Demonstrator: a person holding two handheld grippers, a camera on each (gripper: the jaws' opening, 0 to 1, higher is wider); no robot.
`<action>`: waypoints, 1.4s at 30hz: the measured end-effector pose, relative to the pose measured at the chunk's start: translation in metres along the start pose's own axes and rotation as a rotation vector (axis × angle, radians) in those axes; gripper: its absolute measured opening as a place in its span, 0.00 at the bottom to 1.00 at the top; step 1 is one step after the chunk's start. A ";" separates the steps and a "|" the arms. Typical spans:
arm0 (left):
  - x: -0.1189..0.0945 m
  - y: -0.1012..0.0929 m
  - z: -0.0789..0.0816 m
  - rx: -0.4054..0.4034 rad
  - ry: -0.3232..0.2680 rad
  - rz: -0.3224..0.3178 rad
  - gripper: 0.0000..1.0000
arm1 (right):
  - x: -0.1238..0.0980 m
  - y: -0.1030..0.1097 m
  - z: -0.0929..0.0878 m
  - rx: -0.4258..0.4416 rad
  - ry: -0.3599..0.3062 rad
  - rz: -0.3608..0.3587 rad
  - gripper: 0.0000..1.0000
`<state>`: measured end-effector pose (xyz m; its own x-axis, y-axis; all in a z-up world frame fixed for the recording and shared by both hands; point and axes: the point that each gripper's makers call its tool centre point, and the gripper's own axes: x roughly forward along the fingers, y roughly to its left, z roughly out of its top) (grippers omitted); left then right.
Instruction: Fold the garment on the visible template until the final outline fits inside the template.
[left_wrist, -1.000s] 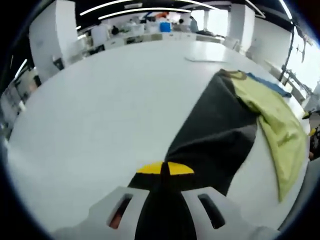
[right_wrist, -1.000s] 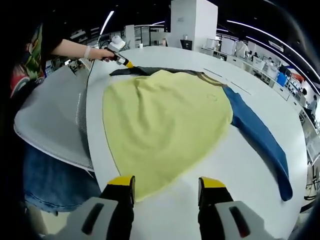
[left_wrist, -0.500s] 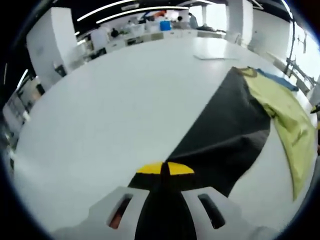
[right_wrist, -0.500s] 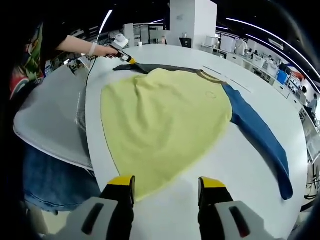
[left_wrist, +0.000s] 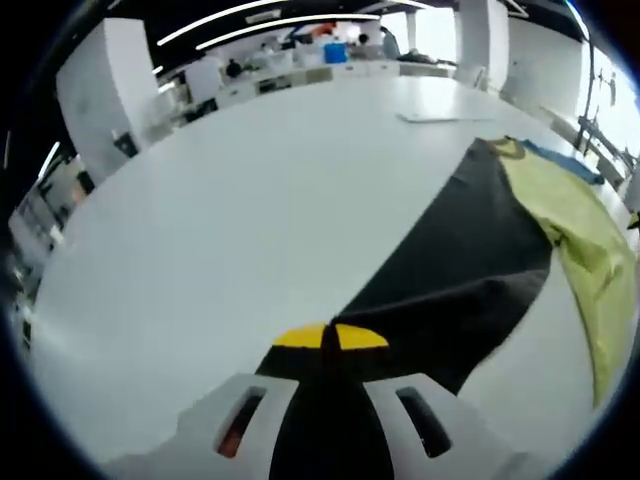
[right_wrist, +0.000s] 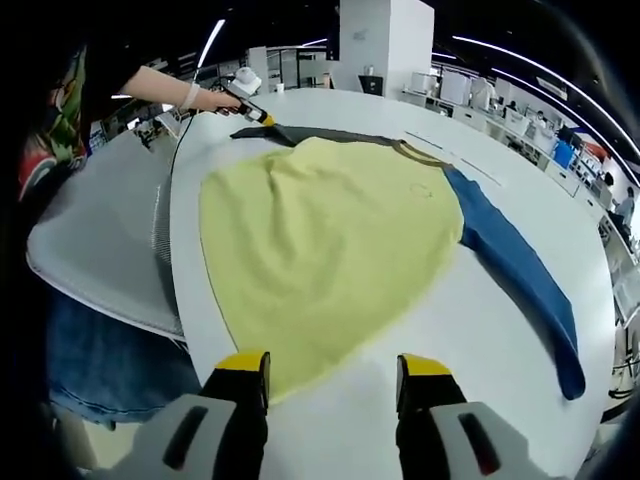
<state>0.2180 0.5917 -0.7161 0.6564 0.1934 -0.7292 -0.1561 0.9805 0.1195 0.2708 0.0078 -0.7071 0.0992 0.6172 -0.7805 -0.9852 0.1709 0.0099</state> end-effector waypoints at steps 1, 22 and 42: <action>-0.001 -0.002 0.000 0.016 -0.008 -0.005 0.00 | 0.000 0.000 0.001 0.001 -0.004 0.000 0.49; -0.014 -0.021 0.009 0.030 -0.112 -0.052 0.50 | 0.006 0.000 0.008 0.000 -0.022 0.005 0.50; -0.058 -0.065 0.007 -0.062 -0.186 -0.158 0.59 | 0.008 -0.008 0.000 0.073 -0.006 -0.031 0.46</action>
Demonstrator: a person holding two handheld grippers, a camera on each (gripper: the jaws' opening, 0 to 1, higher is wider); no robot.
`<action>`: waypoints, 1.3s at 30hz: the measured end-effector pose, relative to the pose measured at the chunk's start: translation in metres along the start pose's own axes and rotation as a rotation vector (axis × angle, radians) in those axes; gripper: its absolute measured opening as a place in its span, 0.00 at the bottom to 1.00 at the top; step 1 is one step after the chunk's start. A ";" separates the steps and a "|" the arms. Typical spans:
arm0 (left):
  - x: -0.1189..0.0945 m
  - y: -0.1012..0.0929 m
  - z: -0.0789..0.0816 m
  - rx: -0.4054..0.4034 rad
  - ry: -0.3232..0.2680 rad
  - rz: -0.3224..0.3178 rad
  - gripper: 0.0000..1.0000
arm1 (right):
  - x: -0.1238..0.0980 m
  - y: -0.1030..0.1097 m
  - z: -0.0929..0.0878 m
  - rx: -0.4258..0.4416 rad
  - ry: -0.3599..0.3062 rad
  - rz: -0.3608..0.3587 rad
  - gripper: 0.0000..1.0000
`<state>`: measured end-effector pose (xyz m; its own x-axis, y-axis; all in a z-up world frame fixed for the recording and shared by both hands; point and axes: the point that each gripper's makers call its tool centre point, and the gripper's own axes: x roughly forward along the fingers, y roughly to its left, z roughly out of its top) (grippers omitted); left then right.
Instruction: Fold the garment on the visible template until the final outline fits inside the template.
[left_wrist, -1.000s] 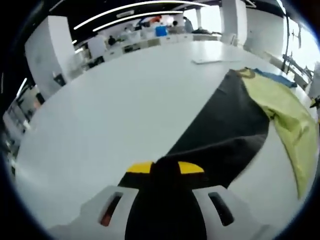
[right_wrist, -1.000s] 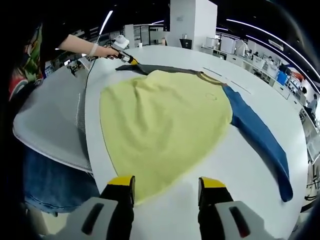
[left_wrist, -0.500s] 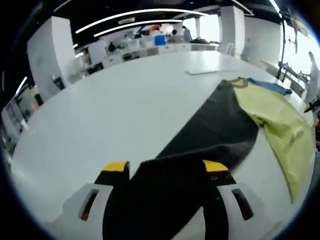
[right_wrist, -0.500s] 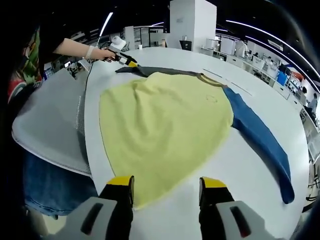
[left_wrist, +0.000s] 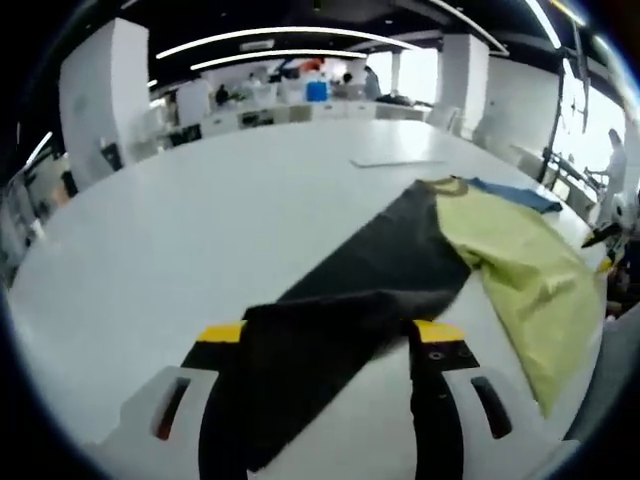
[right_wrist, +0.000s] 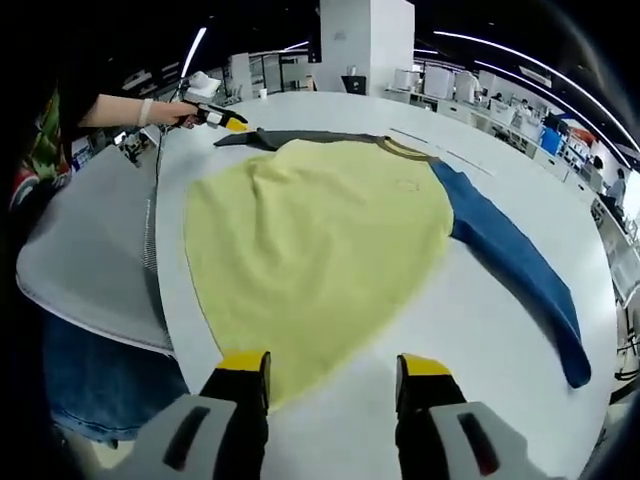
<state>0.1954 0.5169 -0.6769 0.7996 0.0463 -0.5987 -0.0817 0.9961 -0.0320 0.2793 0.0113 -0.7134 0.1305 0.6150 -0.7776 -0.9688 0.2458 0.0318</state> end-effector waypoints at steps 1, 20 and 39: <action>-0.002 -0.006 0.000 0.003 -0.002 -0.010 0.60 | 0.000 0.000 0.000 0.006 0.000 0.000 0.45; -0.021 -0.103 -0.041 -0.067 0.094 -0.237 0.50 | -0.004 0.014 -0.012 0.088 0.004 0.019 0.31; -0.042 -0.173 -0.079 -0.029 0.242 -0.426 0.35 | -0.007 0.021 -0.015 0.131 0.009 0.040 0.21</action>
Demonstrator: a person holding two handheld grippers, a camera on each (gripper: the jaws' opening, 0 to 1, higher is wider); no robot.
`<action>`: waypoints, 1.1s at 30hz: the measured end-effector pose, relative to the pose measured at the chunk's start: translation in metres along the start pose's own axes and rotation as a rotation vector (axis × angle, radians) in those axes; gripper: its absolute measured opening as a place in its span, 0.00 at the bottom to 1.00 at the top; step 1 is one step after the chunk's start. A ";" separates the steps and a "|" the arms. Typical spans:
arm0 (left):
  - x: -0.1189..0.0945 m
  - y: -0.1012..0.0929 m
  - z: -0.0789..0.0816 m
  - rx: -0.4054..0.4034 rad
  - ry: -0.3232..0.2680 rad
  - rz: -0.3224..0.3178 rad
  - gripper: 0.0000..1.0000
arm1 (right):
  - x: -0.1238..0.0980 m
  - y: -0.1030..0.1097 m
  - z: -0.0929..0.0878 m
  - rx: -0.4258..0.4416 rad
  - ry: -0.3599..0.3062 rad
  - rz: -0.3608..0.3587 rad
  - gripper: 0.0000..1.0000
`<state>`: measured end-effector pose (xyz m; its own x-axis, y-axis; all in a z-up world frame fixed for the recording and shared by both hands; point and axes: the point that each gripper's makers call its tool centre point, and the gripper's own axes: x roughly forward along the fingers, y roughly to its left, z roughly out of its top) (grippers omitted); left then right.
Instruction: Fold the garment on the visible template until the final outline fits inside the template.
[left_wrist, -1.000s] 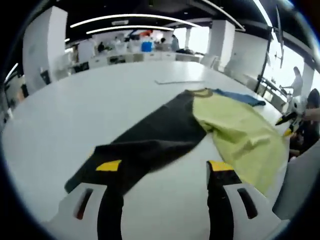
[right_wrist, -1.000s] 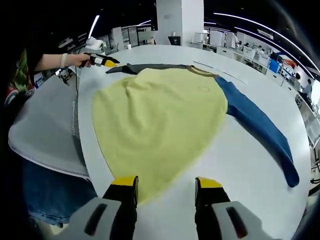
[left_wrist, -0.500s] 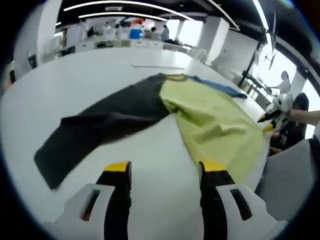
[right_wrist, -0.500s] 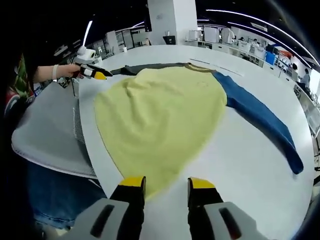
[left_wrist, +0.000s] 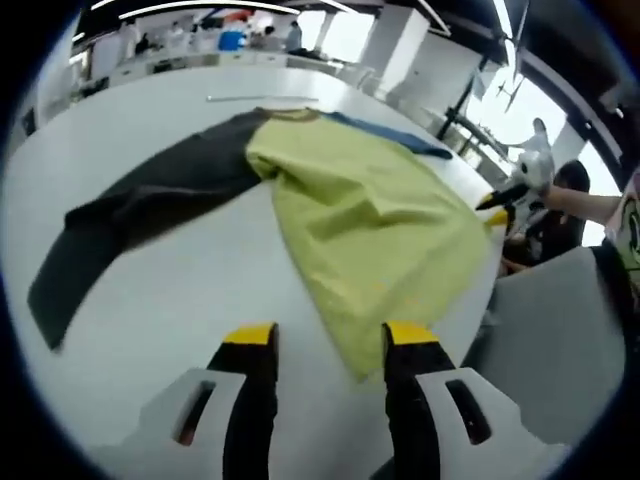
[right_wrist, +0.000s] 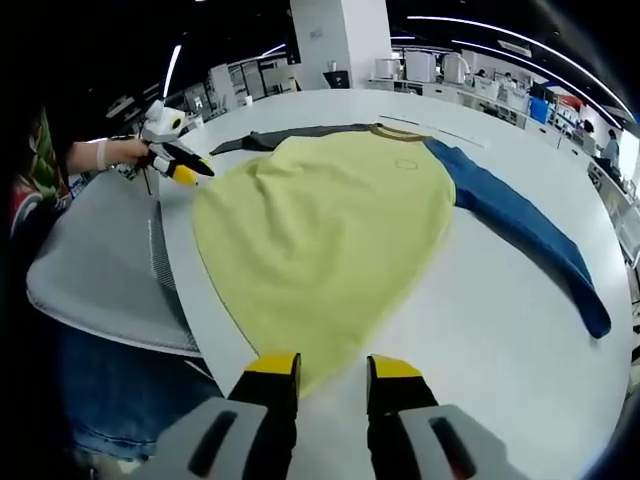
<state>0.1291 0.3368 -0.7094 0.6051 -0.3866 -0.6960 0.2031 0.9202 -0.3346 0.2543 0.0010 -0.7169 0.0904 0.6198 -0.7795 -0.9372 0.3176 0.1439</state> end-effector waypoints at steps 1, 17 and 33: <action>0.001 -0.002 -0.002 -0.004 0.004 -0.005 0.33 | 0.000 0.000 0.000 0.005 -0.001 0.002 0.19; 0.004 -0.012 -0.017 -0.008 0.068 -0.041 0.14 | -0.001 0.010 -0.008 0.033 0.012 0.030 0.10; 0.003 -0.011 -0.020 -0.045 0.081 -0.031 0.04 | 0.003 0.015 -0.012 0.048 0.022 0.053 0.06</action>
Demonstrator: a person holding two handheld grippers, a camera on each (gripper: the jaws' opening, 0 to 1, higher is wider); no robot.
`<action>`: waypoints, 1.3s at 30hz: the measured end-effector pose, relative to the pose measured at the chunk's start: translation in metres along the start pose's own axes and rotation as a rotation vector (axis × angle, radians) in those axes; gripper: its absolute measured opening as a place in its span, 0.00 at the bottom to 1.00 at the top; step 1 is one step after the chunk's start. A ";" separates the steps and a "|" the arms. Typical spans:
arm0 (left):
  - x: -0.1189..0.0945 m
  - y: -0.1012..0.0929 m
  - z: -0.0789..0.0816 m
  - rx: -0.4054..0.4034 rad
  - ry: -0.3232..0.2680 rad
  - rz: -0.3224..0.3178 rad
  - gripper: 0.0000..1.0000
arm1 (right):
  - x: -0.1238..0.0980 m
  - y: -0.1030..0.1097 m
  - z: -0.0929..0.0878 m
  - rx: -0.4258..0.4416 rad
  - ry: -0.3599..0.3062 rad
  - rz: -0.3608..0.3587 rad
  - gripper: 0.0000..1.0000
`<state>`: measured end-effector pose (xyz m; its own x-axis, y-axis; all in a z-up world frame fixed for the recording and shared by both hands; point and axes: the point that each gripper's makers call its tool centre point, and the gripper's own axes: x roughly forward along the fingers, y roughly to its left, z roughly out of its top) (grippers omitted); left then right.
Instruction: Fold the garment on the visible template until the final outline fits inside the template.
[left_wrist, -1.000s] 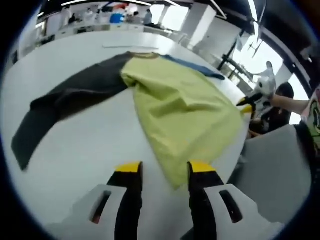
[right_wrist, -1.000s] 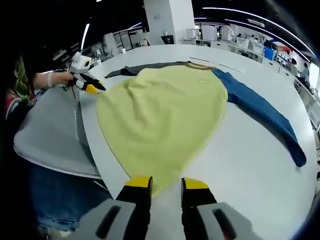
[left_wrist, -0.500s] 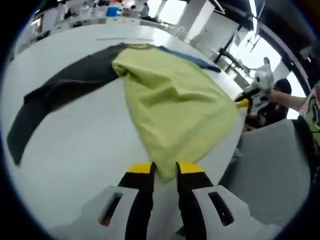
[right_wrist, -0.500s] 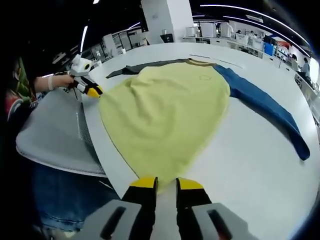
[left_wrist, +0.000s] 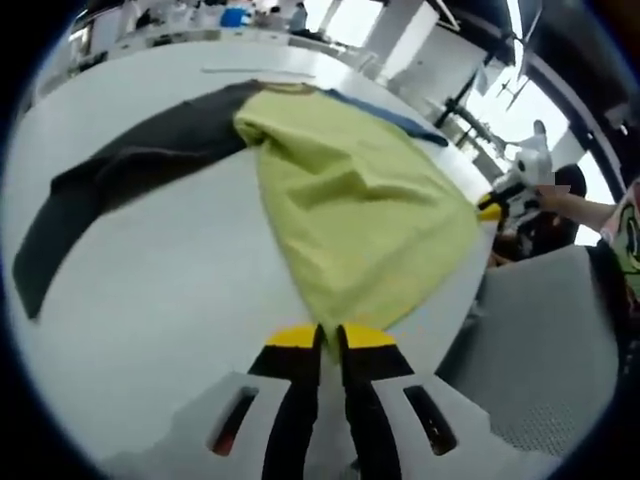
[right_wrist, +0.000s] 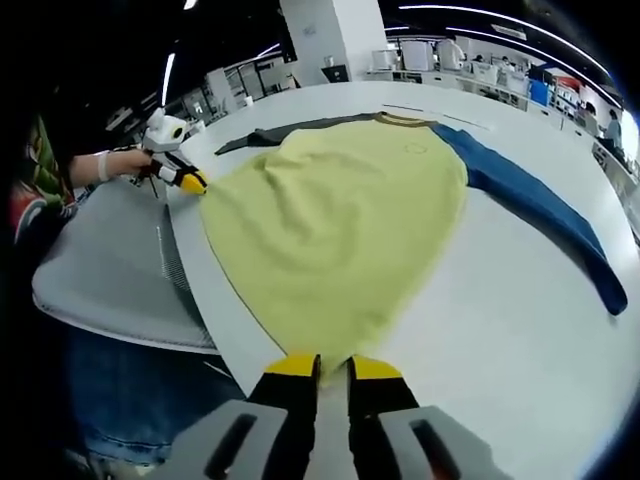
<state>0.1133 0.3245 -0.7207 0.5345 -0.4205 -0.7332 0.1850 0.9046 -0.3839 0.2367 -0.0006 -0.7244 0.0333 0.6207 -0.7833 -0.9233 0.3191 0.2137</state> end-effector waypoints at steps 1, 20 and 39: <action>0.000 0.001 0.000 -0.002 -0.002 0.000 0.04 | 0.000 0.000 0.000 0.002 -0.001 0.001 0.06; -0.003 -0.022 -0.020 -0.058 0.094 -0.069 0.00 | -0.005 -0.004 -0.002 0.035 0.000 -0.007 0.00; -0.002 -0.022 -0.028 -0.115 0.124 -0.094 0.00 | -0.006 -0.007 -0.006 0.055 0.018 -0.004 0.00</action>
<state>0.0848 0.3033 -0.7264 0.4124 -0.5148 -0.7516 0.1301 0.8499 -0.5107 0.2413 -0.0106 -0.7251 0.0300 0.6063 -0.7947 -0.9008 0.3610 0.2414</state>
